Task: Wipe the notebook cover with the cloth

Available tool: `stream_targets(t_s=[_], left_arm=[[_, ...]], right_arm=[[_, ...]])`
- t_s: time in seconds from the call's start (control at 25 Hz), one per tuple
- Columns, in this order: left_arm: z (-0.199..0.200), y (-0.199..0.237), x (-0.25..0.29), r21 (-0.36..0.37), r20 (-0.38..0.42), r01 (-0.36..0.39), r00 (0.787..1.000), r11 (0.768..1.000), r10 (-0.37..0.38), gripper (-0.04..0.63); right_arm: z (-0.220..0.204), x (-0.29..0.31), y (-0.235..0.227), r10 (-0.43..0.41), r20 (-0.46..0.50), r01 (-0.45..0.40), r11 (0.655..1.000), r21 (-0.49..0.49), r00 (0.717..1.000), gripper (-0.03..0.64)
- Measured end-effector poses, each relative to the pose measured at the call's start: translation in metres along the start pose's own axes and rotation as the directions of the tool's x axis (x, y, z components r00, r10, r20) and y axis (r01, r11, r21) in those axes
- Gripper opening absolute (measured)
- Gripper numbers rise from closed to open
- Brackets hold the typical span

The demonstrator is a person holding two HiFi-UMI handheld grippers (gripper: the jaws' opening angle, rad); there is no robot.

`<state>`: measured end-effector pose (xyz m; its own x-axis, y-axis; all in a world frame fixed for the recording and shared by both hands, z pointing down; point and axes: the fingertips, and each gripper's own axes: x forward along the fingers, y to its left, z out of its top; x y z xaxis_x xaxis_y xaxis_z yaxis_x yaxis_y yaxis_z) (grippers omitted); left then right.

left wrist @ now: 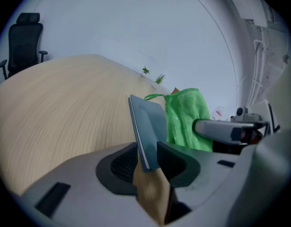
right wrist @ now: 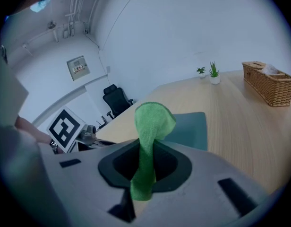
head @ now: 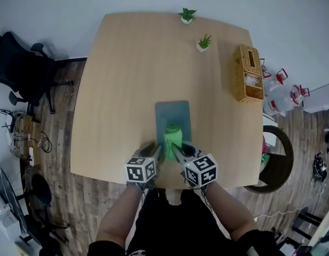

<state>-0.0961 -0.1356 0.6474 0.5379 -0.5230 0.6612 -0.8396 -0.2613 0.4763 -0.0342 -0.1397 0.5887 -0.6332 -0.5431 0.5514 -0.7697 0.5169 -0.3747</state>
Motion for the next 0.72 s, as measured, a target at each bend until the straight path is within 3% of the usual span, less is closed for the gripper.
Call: stream_targets(t_s=[0.4,0.72], left_arm=[[-0.006,0.009,0.01,0.0,-0.047,-0.009,0.999,1.0,0.009,0.096],[-0.01,0.009,0.014,0.007,-0.078,-0.01,0.997,1.0,0.011,0.083]], right_arm=[[-0.016,0.032,0.003,0.042,-0.099,-0.043,0.999,-0.013,0.994,0.058],[-0.038,0.055,0.005,0.063,-0.24,-0.078,0.995,-0.056,0.969,0.058]])
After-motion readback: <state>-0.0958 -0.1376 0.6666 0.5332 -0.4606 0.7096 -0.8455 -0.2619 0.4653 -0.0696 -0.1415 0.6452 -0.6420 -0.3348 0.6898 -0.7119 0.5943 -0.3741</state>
